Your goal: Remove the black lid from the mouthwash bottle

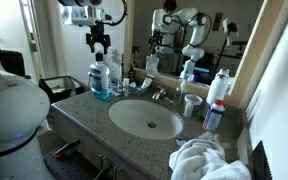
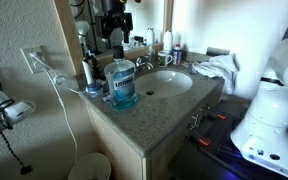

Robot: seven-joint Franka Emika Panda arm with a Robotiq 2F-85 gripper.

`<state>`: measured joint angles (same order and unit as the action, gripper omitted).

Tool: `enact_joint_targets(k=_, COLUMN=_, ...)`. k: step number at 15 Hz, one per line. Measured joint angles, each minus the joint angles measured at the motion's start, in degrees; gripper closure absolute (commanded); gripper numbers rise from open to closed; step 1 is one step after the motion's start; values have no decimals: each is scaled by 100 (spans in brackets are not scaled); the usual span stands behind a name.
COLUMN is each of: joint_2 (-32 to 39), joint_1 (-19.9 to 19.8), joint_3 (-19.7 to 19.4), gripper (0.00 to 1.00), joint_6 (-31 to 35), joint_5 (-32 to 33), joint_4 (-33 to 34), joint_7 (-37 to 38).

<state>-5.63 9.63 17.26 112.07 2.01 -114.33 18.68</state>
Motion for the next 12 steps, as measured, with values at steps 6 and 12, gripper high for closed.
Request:
enact_joint_targets(k=6, joint_2=8, joint_1=20, joint_3=-6, gripper=64, joint_6=-1, joint_5=0, joint_4=-39, joint_7=116)
enact_joint_targets(k=12, joint_2=6, joint_1=63, joint_3=-19, gripper=80, joint_6=-1, joint_5=0, joint_4=-38, joint_7=202)
